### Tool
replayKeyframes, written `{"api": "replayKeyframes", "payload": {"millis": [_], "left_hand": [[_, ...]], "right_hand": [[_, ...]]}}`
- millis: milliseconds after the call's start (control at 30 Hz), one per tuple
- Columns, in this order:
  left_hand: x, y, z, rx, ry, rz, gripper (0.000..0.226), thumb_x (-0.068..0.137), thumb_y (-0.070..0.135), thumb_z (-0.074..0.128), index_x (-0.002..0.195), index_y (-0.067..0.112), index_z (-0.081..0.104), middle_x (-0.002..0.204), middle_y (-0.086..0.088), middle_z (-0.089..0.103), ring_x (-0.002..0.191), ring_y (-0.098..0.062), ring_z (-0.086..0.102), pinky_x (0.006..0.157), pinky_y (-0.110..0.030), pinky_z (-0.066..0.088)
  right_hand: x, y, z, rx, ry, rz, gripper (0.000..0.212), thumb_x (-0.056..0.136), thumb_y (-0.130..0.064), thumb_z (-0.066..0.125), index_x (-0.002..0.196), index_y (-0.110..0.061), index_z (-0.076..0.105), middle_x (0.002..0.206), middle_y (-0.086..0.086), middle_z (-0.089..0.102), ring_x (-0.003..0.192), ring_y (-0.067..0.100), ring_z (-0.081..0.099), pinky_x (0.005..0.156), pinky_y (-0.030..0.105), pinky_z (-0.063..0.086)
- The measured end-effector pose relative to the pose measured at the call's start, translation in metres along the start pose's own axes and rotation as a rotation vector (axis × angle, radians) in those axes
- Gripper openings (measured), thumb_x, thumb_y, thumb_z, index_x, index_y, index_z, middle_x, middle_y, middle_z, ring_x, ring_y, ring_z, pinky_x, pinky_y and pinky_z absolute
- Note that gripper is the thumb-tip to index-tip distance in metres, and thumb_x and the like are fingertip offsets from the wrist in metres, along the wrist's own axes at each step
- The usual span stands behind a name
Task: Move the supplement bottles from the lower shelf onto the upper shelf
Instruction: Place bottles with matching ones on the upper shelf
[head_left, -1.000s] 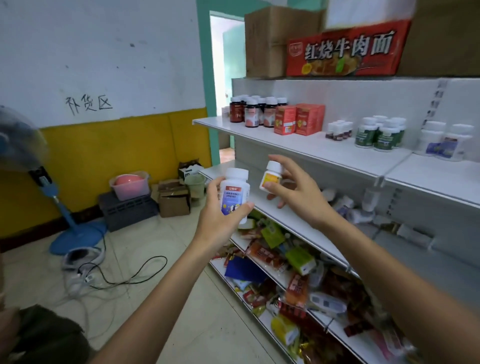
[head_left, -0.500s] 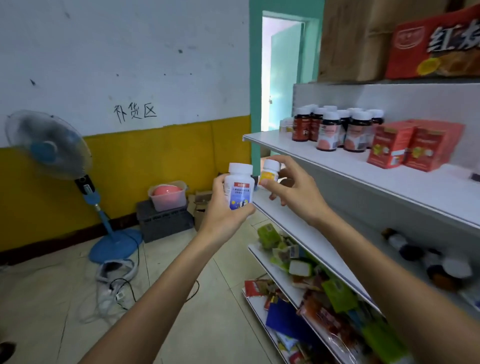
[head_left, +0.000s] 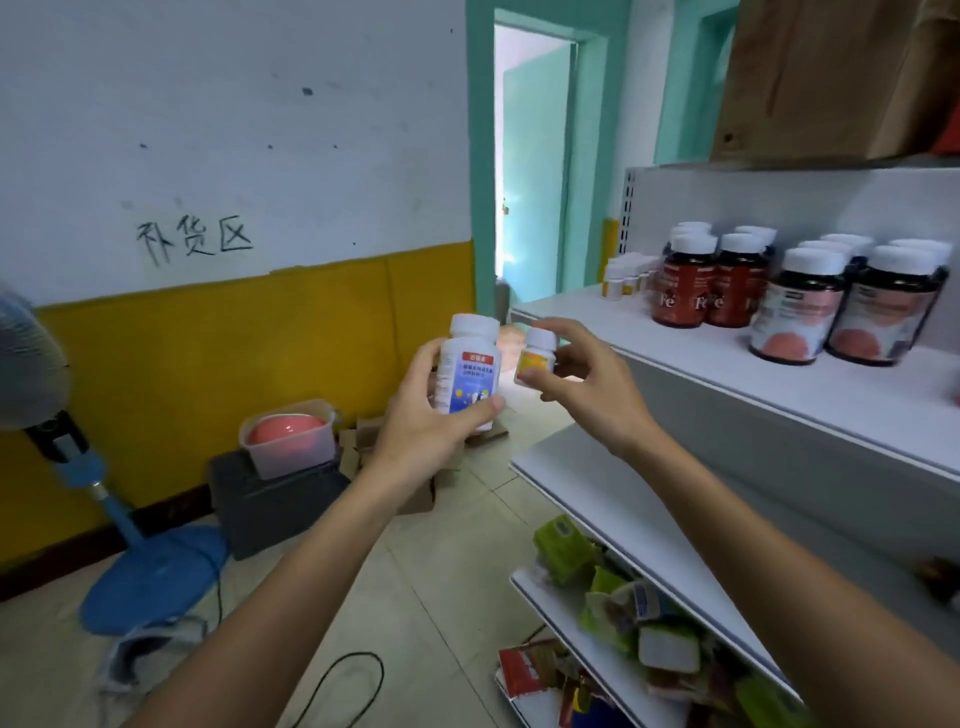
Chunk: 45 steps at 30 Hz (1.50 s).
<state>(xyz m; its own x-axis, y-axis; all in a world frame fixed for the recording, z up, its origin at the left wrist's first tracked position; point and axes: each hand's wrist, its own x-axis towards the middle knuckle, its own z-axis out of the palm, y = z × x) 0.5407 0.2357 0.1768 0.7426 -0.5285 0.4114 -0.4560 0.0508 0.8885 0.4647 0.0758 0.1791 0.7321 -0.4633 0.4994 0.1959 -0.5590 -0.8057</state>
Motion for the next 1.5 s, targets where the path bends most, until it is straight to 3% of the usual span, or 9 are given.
{"api": "replayKeyframes", "payload": {"millis": [67,167,500,633,733,800,1000,1300,1500], "left_hand": [[0.037,-0.011,-0.004,-0.015,-0.052,0.014,0.059,0.074,0.012,0.077,0.117,0.033,0.043,0.098,0.016,0.061,0.076,0.007,0.061,0.064,-0.009,0.049],[0.095,-0.031,0.0,-0.021,-0.131,0.024,0.063,0.071,0.017,0.079,0.12,0.035,0.043,0.104,0.01,0.063,0.087,0.001,0.062,0.074,-0.018,0.052],[0.235,-0.094,0.065,-0.094,-0.364,0.027,0.065,0.068,0.019,0.081,0.115,0.038,0.041,0.104,0.006,0.064,0.092,-0.008,0.062,0.079,-0.021,0.048],[0.281,-0.109,0.082,-0.095,-0.39,0.056,0.054,0.062,0.022,0.085,0.106,0.022,0.053,0.099,0.005,0.065,0.088,-0.007,0.062,0.073,-0.017,0.048],[0.312,-0.119,0.091,-0.107,-0.426,0.077,0.054,0.048,0.041,0.083,0.094,0.031,0.055,0.092,0.015,0.065,0.088,-0.005,0.062,0.08,-0.026,0.05],[0.329,-0.124,0.097,-0.09,-0.469,0.129,0.053,0.056,0.033,0.085,0.099,0.031,0.055,0.096,0.016,0.065,0.091,-0.003,0.06,0.085,-0.028,0.05],[0.371,-0.137,0.115,-0.083,-0.627,0.19,0.053,0.067,0.027,0.082,0.113,0.022,0.055,0.105,0.006,0.063,0.097,-0.012,0.059,0.084,-0.026,0.048],[0.39,-0.146,0.118,-0.173,-0.824,0.176,0.051,0.068,0.025,0.081,0.108,0.022,0.051,0.1,0.012,0.06,0.086,0.002,0.056,0.071,-0.013,0.045],[0.383,-0.141,0.115,-0.263,-0.83,0.221,0.049,0.069,0.027,0.08,0.107,0.024,0.048,0.096,0.016,0.058,0.085,0.001,0.057,0.069,-0.012,0.045]], "right_hand": [[0.03,0.007,0.011,-0.031,0.047,0.017,0.043,0.077,-0.016,0.073,0.115,-0.028,0.058,0.091,-0.004,0.066,0.07,0.008,0.062,0.075,0.04,0.056],[0.068,0.019,0.008,-0.108,0.105,0.057,0.042,0.076,-0.017,0.075,0.114,-0.029,0.059,0.094,-0.017,0.062,0.076,0.011,0.065,0.074,0.031,0.054],[0.158,0.09,-0.037,-0.415,0.239,0.171,0.041,0.075,-0.01,0.074,0.106,-0.031,0.056,0.101,-0.008,0.061,0.077,0.009,0.063,0.067,0.017,0.048],[0.193,0.109,-0.04,-0.588,0.245,0.241,0.041,0.076,-0.013,0.073,0.112,-0.021,0.055,0.1,0.004,0.064,0.078,0.019,0.064,0.072,0.027,0.048],[0.214,0.12,-0.036,-0.718,0.224,0.264,0.045,0.076,-0.018,0.074,0.114,-0.019,0.052,0.106,0.009,0.064,0.085,0.025,0.061,0.08,0.039,0.05],[0.222,0.129,-0.031,-0.784,0.232,0.267,0.045,0.075,-0.02,0.075,0.114,-0.019,0.052,0.107,0.008,0.064,0.09,0.027,0.059,0.081,0.042,0.05],[0.247,0.139,-0.024,-1.122,0.33,0.296,0.051,0.073,-0.026,0.073,0.12,-0.018,0.054,0.109,0.009,0.053,0.102,0.027,0.048,0.07,0.028,0.033],[0.258,0.138,-0.02,-1.448,0.327,0.331,0.055,0.078,-0.033,0.07,0.127,-0.017,0.051,0.119,0.01,0.044,0.11,0.026,0.045,0.061,0.03,0.033],[0.241,0.119,-0.01,-1.137,0.547,0.122,0.038,0.091,-0.023,0.059,0.127,-0.011,0.055,0.116,0.009,0.054,0.09,0.013,0.052,0.073,0.026,0.047]]}}
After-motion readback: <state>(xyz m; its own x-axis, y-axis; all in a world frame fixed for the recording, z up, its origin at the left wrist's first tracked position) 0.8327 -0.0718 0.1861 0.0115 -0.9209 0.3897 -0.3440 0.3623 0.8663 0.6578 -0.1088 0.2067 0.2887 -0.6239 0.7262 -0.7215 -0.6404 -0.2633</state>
